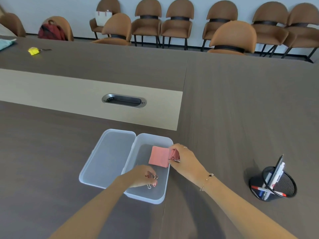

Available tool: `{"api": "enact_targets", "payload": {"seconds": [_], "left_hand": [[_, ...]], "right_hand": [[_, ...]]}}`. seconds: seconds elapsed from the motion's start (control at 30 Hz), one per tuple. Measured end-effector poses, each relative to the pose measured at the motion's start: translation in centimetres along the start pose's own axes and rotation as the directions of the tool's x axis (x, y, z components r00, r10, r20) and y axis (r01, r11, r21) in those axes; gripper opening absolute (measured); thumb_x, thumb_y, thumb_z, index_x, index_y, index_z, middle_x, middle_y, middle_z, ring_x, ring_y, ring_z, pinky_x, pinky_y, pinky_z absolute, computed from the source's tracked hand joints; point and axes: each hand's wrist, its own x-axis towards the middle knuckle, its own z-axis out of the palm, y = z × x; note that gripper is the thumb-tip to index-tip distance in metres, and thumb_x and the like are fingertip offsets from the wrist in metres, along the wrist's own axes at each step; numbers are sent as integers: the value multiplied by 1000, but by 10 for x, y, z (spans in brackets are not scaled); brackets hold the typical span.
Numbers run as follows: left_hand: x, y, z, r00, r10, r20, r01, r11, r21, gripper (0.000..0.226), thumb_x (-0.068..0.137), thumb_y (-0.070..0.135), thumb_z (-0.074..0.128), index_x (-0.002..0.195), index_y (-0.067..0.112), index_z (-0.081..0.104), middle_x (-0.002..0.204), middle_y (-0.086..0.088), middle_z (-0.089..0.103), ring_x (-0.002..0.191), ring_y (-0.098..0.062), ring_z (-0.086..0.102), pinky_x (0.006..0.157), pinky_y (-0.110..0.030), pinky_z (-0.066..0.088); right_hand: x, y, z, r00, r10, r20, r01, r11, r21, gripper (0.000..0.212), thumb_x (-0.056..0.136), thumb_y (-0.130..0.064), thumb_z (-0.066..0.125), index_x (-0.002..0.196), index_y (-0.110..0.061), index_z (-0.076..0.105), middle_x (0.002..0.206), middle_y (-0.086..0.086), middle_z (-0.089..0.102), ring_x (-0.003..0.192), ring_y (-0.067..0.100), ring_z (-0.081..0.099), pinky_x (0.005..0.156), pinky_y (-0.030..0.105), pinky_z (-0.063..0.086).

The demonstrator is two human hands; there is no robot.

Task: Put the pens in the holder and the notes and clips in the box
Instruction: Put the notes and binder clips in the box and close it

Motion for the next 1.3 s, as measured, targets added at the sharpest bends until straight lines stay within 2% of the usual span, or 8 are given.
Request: {"api": "enact_targets", "payload": {"seconds": [0.23,0.43,0.7,0.83,0.93,1.03,1.2,1.3], "left_hand": [[-24,8,-44,995,-75,61,58,968,246,38,94,8,38,124,18,59,122,4,63,119,-16,55,105,-30,42],[-33,-1,-87,918,-33,-394,-12,994,-111,38,94,7,34,95,26,67,88,8,66,62,-10,58,59,-18,44],[-27,-48,-99,601,9,-799,-86,995,-54,34,92,2,45,112,20,67,123,-2,59,107,-17,54,85,-28,47],[-21,-63,-100,617,-84,-783,121,993,-11,54,91,21,56,142,25,39,153,-8,29,135,-33,34,109,-45,37],[-14,-68,-106,678,-444,-585,408,890,-203,76,89,37,55,151,21,13,157,-14,14,138,-38,29,112,-49,32],[-10,-68,-109,674,-609,-417,524,793,-311,70,88,33,52,146,13,18,138,-22,35,122,-41,46,102,-45,44],[-19,-70,-122,641,-544,-541,475,835,-276,39,81,18,44,115,1,55,98,-18,64,77,-33,57,85,-41,51],[-35,-52,-133,597,-526,-607,516,830,-211,27,81,16,42,96,4,62,78,-10,59,73,-31,56,91,-42,47]], "right_hand": [[12,-29,26,964,-76,257,104,990,-98,31,86,-12,58,117,-14,54,106,4,59,91,20,54,76,23,42],[10,-37,77,860,-63,506,216,944,-249,34,85,-5,58,119,-6,53,116,17,59,107,33,55,87,35,44],[2,-28,87,848,-33,529,258,898,-357,38,86,-8,60,123,-7,52,118,17,61,107,36,58,88,39,46],[-1,-21,74,908,-152,391,319,854,-411,36,90,-10,54,126,-9,51,140,12,45,130,28,42,106,39,40],[-5,-14,63,989,-122,89,146,928,-343,52,93,-12,47,142,-16,30,158,4,10,144,21,17,110,30,35],[-9,-7,61,978,174,-118,-181,982,-54,69,95,-13,45,149,-19,2,159,4,-7,146,21,4,111,26,32],[-7,-3,69,882,470,30,-453,830,326,55,98,-22,40,146,-13,14,132,4,52,112,22,59,84,23,54],[-5,-4,69,892,452,11,-426,833,353,37,100,-20,34,137,-16,33,111,-3,58,88,10,57,60,7,44]]}}
